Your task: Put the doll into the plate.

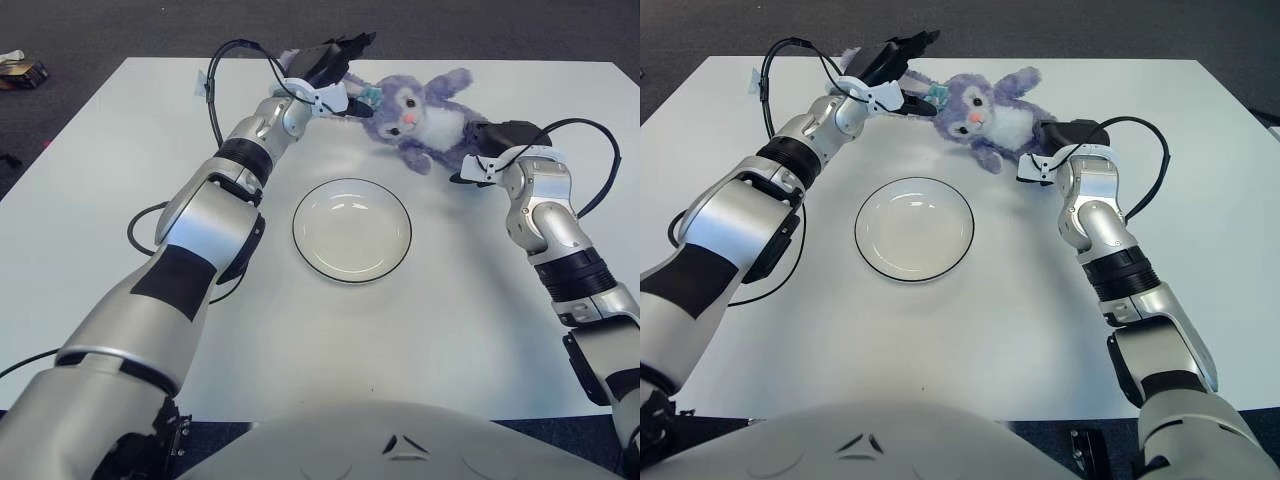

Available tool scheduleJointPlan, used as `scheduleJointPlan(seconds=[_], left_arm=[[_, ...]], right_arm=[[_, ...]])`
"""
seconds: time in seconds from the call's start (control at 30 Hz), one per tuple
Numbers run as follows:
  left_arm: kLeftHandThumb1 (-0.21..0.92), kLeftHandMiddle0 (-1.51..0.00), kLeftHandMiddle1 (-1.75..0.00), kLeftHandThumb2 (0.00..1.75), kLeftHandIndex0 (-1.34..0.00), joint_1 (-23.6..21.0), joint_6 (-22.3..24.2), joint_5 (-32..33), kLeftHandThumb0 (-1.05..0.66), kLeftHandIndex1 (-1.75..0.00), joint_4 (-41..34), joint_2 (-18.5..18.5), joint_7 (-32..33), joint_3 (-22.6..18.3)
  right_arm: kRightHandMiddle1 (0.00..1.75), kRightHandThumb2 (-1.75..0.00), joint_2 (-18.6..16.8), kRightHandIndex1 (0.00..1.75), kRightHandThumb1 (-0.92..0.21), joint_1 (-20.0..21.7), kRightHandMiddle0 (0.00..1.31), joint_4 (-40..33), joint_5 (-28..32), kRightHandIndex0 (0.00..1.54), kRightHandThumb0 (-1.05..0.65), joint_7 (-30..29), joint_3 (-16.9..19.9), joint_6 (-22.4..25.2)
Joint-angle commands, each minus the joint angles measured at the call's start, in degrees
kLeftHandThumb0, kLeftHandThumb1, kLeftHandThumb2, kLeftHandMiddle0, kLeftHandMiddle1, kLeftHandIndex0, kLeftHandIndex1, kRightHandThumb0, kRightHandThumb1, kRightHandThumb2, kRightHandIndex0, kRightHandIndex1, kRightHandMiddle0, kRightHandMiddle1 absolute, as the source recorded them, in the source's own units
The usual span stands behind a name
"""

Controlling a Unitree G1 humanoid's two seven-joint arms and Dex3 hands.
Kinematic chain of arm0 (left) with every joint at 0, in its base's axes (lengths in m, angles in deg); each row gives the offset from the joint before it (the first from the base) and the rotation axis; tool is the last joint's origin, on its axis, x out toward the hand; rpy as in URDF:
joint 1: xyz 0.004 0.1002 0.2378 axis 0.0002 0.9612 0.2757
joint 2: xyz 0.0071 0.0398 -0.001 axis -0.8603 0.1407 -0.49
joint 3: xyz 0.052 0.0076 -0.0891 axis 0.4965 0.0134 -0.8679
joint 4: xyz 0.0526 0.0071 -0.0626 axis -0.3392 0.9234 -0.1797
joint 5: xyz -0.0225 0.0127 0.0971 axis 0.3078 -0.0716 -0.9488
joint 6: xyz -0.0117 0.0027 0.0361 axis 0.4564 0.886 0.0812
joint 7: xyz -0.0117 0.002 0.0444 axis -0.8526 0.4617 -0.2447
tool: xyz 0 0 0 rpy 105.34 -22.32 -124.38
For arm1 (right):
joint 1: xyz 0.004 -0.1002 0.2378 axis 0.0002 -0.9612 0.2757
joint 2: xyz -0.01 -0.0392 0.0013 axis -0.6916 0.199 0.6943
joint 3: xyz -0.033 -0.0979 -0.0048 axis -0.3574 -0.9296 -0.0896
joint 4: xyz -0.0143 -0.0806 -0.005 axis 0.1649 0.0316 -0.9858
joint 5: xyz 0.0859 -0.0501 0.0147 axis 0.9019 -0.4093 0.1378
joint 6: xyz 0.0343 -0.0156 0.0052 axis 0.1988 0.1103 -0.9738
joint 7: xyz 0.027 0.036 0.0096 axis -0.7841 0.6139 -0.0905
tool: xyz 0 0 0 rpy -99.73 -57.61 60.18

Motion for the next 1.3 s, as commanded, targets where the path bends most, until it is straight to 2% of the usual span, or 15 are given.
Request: scheduleJointPlan(seconds=[0.0, 0.1, 0.23, 0.33, 0.37, 0.43, 0.47, 0.5, 0.6, 0.63, 0.73, 0.8, 0.87, 0.97, 1.27], left_arm=[[0.87, -0.34, 0.0, 0.0, -0.4, 0.92, -0.69, 0.75, -0.72, -0.03, -0.45, -1.01, 0.69, -0.62], [0.88, -0.34, 0.0, 0.01, -0.4, 0.99, -1.15, 0.83, -0.71, -0.03, -0.51, -1.23, 0.73, -0.88], [0.88, -0.35, 0.0, 0.01, -0.41, 1.05, -1.62, 0.91, -0.71, -0.03, -0.55, -1.51, 0.77, -1.19], [0.89, -0.35, 0.0, 0.01, -0.41, 1.09, -1.95, 1.0, -0.71, -0.02, -0.59, -1.61, 1.05, -1.37], [0.89, -0.35, 0.0, 0.01, -0.41, 1.11, -2.01, 1.03, -0.71, -0.02, -0.6, -1.63, 1.14, -1.39], [0.89, -0.35, 0.0, 0.01, -0.41, 1.12, -2.11, 1.07, -0.71, -0.02, -0.6, -1.66, 1.29, -1.39], [0.89, -0.35, 0.0, 0.01, -0.41, 1.14, -2.2, 1.05, -0.71, -0.02, -0.62, -1.69, 1.46, -1.36], [0.89, -0.35, 0.0, 0.01, -0.41, 1.16, -2.27, 1.04, -0.71, -0.02, -0.64, -1.71, 1.59, -1.34], [0.9, -0.35, 0.0, 0.01, -0.41, 1.2, -2.53, 0.99, -0.72, -0.02, -0.66, -1.81, 1.94, -1.28], [0.9, -0.34, 0.0, 0.01, -0.41, 1.21, -2.6, 0.98, -0.72, -0.02, -0.66, -1.84, 2.01, -1.26], [0.91, -0.34, 0.0, 0.01, -0.41, 1.24, -2.82, 0.95, -0.73, -0.02, -0.67, -1.91, 2.17, -1.22], [0.91, -0.34, 0.0, 0.01, -0.41, 1.28, -2.99, 0.95, -0.73, -0.02, -0.7, -1.97, 2.21, -1.22], [0.91, -0.34, 0.0, 0.01, -0.41, 1.31, -3.13, 0.96, -0.73, -0.02, -0.73, -2.02, 2.24, -1.23], [0.92, -0.34, 0.0, 0.01, -0.41, 1.36, -3.32, 0.99, -0.74, -0.02, -0.77, -2.07, 2.29, -1.25], [0.92, -0.34, 0.0, 0.02, -0.41, 1.46, -3.7, 1.0, -0.75, -0.02, -0.85, -2.14, 2.42, -1.25]], right_arm=[[0.12, -0.4, -0.5, 0.04, -0.92, 0.34, 0.56, 1.84, -0.74, 0.37, -0.7, -1.34, -1.19, 0.44], [0.28, -0.34, -0.64, 0.04, -0.92, 0.55, 0.64, 2.62, -1.64, 0.54, -0.62, -3.13, -1.85, 1.2], [0.7, -0.31, -1.22, 0.03, -0.92, 0.92, 0.54, 4.06, -2.42, 0.66, -0.56, -5.11, -2.54, 2.38], [0.87, -0.29, -1.7, 0.04, -0.92, 0.85, 0.49, 4.63, -2.49, 0.7, -0.51, -6.72, -2.6, 3.24], [0.99, -0.29, -1.83, 0.12, -0.92, 0.8, 0.48, 4.75, -2.44, 0.69, -0.48, -7.25, -2.59, 3.48], [1.29, -0.3, -2.11, 0.59, -0.92, 0.65, 0.45, 4.94, -2.28, 0.54, -0.41, -8.38, -2.52, 3.87], [1.34, -0.3, -2.47, 0.67, -0.92, 0.37, 0.44, 5.19, -2.0, 0.52, -0.4, -10.03, -2.25, 4.0], [1.37, -0.28, -2.73, 0.88, -0.92, 0.18, 0.46, 5.4, -1.77, 0.48, -0.39, -11.26, -2.07, 4.1], [1.38, -0.22, -3.36, 1.29, -0.92, -0.5, 0.52, 7.28, 0.56, 0.47, -0.38, -17.8, -0.68, 2.07], [1.44, -0.4, -3.45, 1.45, -0.82, -0.64, 0.52, 7.9, 1.38, 0.52, -0.38, -19.62, -0.25, 1.3], [1.6, -0.78, -3.43, 1.65, -0.63, -0.76, 0.5, 10.0, 3.91, 0.63, -0.4, -24.5, 1.01, -1.42], [1.67, -0.92, -3.31, 1.7, -0.57, -0.51, 0.48, 11.33, 5.14, 0.72, -0.41, -26.67, 1.44, -2.79], [1.72, -0.66, -3.27, 1.73, -0.64, -0.29, 0.65, 12.18, 5.99, 0.86, -0.24, -27.89, 1.62, -3.58], [1.74, -0.49, -3.18, 1.74, -0.7, -0.07, 0.72, 12.9, 6.77, 0.91, -0.15, -28.92, 1.57, -4.2], [1.75, -0.4, -2.84, 1.75, -0.73, -0.07, 0.75, 13.13, 7.66, 0.94, -0.11, -29.85, 1.16, -4.47]])
